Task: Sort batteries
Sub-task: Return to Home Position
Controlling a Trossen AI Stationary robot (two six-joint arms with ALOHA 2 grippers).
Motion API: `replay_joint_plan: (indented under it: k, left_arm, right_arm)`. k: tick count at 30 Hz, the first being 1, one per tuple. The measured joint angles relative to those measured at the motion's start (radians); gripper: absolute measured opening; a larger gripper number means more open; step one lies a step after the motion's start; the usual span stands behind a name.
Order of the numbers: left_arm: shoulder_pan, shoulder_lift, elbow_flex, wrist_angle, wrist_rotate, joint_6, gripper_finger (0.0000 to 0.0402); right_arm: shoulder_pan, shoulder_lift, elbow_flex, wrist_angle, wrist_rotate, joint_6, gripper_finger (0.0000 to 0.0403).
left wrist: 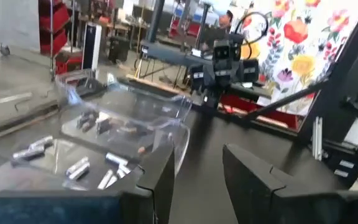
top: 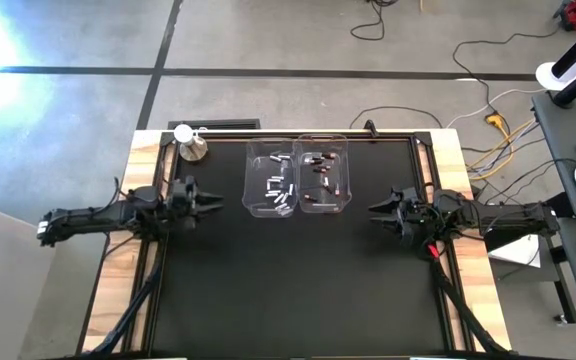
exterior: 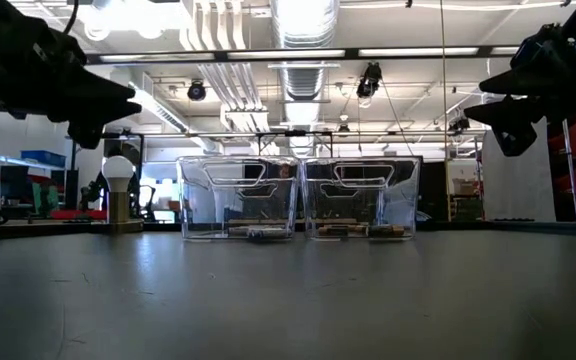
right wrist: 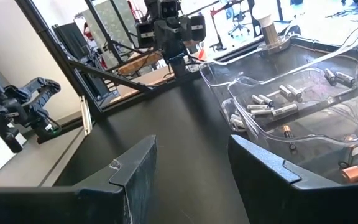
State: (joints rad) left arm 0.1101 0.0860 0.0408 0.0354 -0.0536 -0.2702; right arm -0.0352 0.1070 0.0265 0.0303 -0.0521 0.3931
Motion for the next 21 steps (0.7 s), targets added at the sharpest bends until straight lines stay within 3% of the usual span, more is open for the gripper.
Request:
replay_joint_plan:
  k: [21]
  left_arm:
    - [0.0,0.093,0.007,-0.007,0.001,-0.002,0.0116]
  right_arm:
    - [0.0,0.0,0.0,0.0,0.0,0.0,0.0192]
